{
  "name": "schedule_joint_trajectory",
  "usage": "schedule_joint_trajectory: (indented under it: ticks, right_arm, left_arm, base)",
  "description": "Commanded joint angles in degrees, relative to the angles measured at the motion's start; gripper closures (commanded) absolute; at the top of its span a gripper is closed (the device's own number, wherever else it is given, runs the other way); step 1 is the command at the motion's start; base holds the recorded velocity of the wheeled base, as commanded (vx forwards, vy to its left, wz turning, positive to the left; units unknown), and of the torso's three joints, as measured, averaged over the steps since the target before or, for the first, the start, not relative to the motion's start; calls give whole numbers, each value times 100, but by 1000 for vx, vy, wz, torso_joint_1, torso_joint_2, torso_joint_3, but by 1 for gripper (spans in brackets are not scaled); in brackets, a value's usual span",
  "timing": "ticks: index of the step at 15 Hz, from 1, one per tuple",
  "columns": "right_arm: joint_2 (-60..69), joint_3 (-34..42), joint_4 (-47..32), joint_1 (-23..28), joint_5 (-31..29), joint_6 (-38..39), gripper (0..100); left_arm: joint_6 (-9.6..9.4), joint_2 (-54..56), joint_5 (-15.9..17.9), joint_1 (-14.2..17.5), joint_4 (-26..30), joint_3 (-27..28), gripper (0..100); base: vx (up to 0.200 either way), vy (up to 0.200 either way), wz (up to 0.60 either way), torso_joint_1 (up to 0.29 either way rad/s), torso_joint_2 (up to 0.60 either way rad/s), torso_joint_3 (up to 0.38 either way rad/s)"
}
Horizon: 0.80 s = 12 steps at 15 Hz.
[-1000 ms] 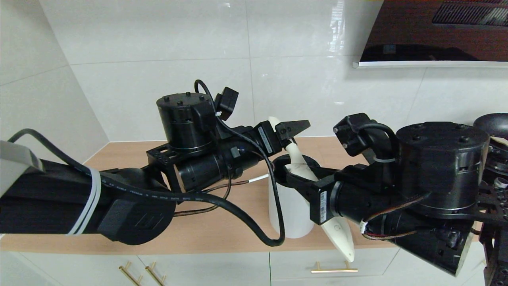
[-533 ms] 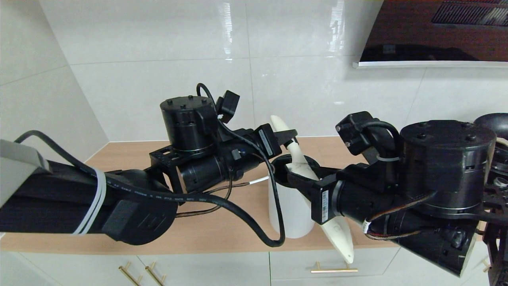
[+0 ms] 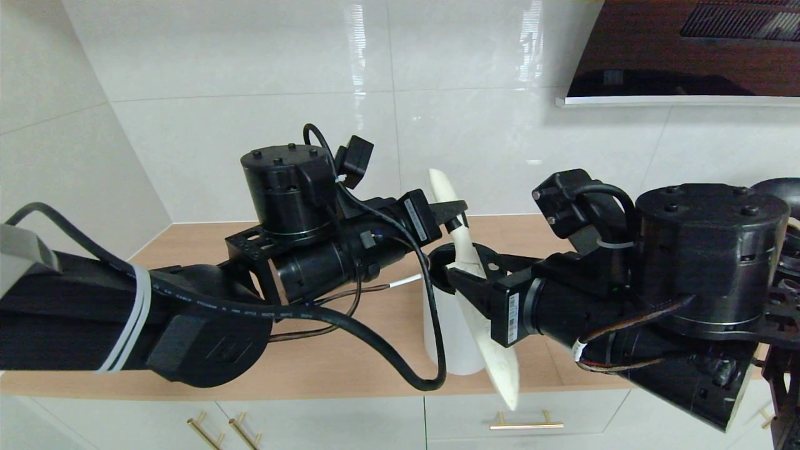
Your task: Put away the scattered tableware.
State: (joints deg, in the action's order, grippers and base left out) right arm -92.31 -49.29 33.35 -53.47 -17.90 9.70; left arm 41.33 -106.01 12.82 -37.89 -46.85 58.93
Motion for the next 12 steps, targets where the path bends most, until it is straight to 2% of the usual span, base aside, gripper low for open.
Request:
schedule_joint_trajectory:
  ticks: [1, 3, 6, 7, 8, 9, 10, 12]
  right_arm:
    - [11, -2, -13, -6, -3, 5, 0]
    - [46, 24, 92, -6, -3, -4, 0]
    - [275, 33, 101, 65, -3, -12, 0]
    - [363, 33, 101, 161, -3, -30, 0]
    - [459, 51, 92, 267, -3, -83, 0]
    - [521, 51, 92, 372, -3, -153, 0]
    - [600, 51, 92, 478, -3, -197, 0]
    - [661, 33, 84, 697, 5, -250, 0]
  left_arm:
    - [51, 168, 1, 1, -17, 5, 100]
    - [192, 353, 10, 10, -17, 13, 100]
    - [156, 599, 10, 220, -35, 31, 100]
    - [33, 661, 10, 335, -35, 31, 100]
    - [-204, 704, 1, 423, -44, 31, 100]
    - [-564, 722, -26, 572, -123, 31, 100]
    - [-758, 731, -61, 616, -325, 40, 100]
    - [-969, 696, -26, 678, -843, 84, 100]
  base:
    - [0, 0, 0, 0, 0, 0]
    - [0, 0, 0, 0, 0, 0]
    - [0, 0, 0, 0, 0, 0]
    - [0, 0, 0, 0, 0, 0]
    - [0, 0, 0, 0, 0, 0]
    - [0, 0, 0, 0, 0, 0]
    - [0, 0, 0, 0, 0, 0]
    - [0, 0, 0, 0, 0, 0]
